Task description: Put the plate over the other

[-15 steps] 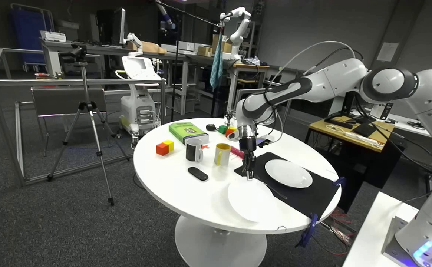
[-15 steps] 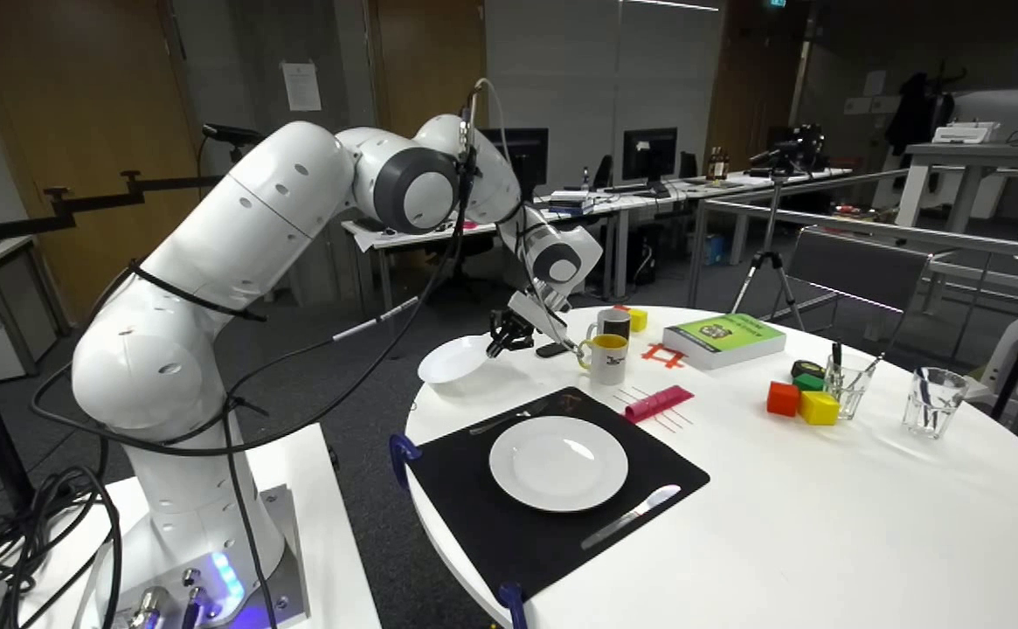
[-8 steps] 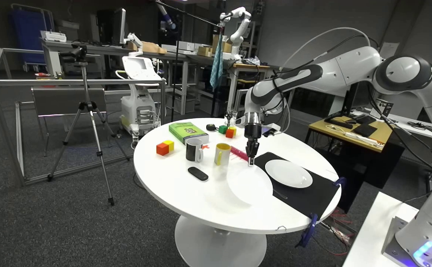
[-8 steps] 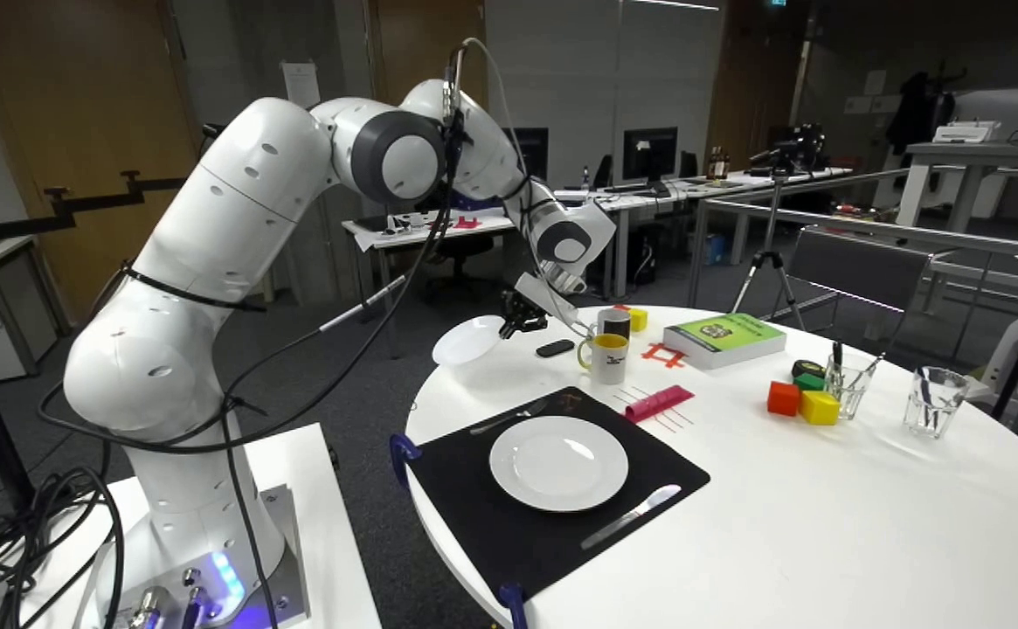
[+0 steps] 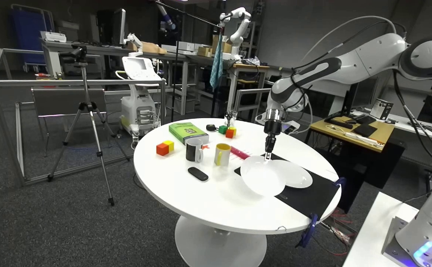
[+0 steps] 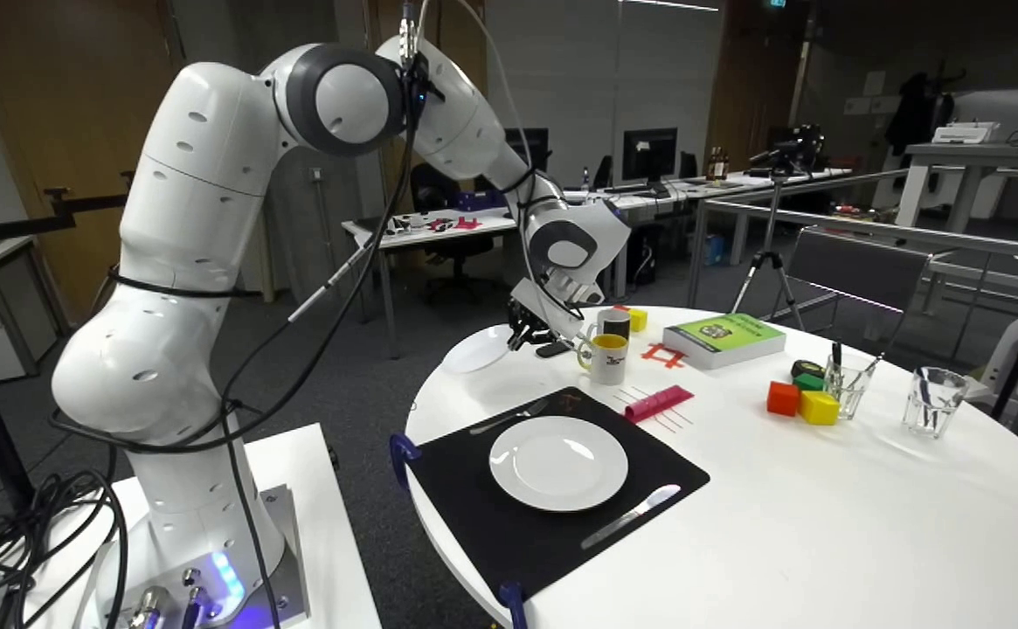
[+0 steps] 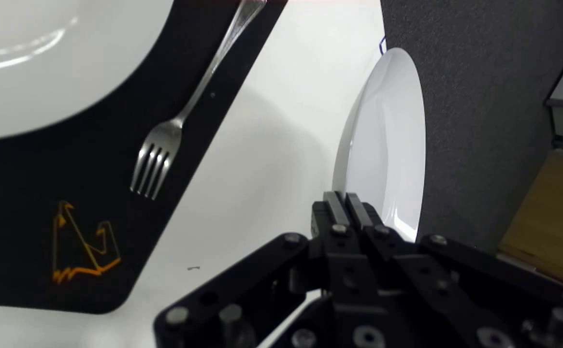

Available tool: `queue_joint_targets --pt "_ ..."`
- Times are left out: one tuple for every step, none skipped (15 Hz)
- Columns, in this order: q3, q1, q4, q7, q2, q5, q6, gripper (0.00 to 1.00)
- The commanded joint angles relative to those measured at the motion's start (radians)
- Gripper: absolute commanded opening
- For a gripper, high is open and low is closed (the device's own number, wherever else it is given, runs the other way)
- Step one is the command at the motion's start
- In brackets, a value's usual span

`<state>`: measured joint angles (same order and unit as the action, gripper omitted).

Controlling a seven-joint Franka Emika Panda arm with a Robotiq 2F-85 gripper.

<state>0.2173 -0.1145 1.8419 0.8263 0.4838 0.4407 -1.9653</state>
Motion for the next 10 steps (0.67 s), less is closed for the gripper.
queue_joint_targets --pt "-0.041 -0.033 0.213 0.03 -0.179 0.08 -0.075 0.01" --pt "-0.058 -0.038 0.254 0.027 -0.213 0.093 -0.092 0.01" --pt "-0.074 -0.044 0.29 0.03 -0.241 0.11 -0.108 0.01" --pt "-0.094 -0.046 0.326 0.026 -0.274 0.122 -0.119 0.01" --pt "-0.112 -0.051 0.361 0.025 -0.305 0.134 -0.128 0.01" --pt "-0.131 -0.053 0.396 0.025 -0.338 0.146 -0.137 0.01" --pt "-0.152 -0.057 0.431 0.027 -0.369 0.16 -0.146 0.01" --pt "-0.173 -0.06 0.46 0.027 -0.398 0.171 -0.154 0.01" --pt "-0.196 -0.061 0.489 0.026 -0.425 0.183 -0.163 0.01" --pt "-0.22 -0.062 0.518 0.022 -0.454 0.196 -0.167 0.01"
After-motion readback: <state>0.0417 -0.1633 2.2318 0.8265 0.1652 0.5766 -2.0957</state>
